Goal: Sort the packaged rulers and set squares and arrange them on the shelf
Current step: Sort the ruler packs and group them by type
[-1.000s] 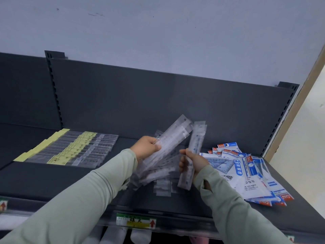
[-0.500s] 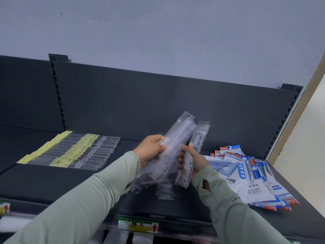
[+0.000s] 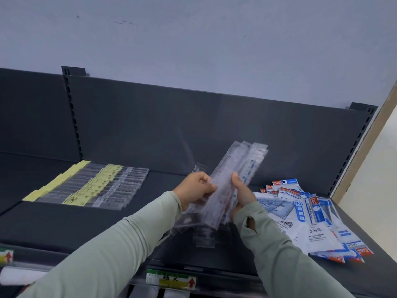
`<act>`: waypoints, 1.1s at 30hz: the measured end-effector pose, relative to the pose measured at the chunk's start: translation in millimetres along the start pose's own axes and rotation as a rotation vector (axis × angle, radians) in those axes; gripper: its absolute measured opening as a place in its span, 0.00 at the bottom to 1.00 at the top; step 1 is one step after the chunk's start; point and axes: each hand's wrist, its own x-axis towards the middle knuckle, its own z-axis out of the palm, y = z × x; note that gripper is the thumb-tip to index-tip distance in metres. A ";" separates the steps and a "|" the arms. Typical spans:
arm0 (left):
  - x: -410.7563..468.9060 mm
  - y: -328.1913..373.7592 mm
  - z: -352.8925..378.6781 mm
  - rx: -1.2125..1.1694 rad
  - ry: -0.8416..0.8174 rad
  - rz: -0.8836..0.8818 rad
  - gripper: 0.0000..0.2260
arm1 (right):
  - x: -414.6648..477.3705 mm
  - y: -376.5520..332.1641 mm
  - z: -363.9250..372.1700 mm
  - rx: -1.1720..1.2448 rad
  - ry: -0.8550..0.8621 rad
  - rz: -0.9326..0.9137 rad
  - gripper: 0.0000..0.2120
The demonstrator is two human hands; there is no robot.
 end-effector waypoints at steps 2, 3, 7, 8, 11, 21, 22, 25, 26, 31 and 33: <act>-2.0 1.2 5.7 0.047 -0.016 -0.012 0.10 | -0.2 0.3 3.4 -0.002 -0.006 0.025 0.31; -2.6 2.0 8.7 0.068 -0.028 -0.008 0.11 | -0.1 -0.6 5.8 -0.025 -0.002 0.030 0.34; -3.0 7.0 13.0 0.221 -0.050 0.035 0.11 | 4.6 -4.5 6.6 -0.137 0.027 -0.015 0.15; -2.8 8.3 12.8 0.253 -0.054 0.037 0.11 | 3.8 -5.4 7.0 -0.111 0.022 -0.015 0.08; -1.3 11.8 5.9 0.322 0.022 0.049 0.10 | 7.9 -9.2 4.5 0.023 0.034 -0.023 0.11; 1.1 -0.6 -9.1 1.178 -0.312 -0.149 0.24 | 2.0 -17.0 -0.9 -0.029 0.153 0.072 0.17; 4.0 -2.0 -10.2 1.170 -0.290 -0.126 0.19 | 1.5 -16.9 -1.3 -0.038 0.148 0.084 0.17; 9.3 -4.8 -19.1 1.051 -0.156 -0.087 0.16 | 2.3 -16.6 -4.0 -0.075 0.135 0.087 0.18; 11.6 -5.5 -23.2 0.948 -0.106 -0.071 0.19 | 1.9 -16.7 -4.9 -0.090 0.137 0.080 0.18; 14.0 -0.1 -34.2 0.313 -0.036 -0.076 0.17 | 1.9 -15.6 -8.5 -0.098 0.144 0.081 0.16; 9.9 6.1 -27.5 0.164 -0.071 -0.081 0.16 | 1.2 -14.4 -6.0 -0.066 0.132 0.085 0.16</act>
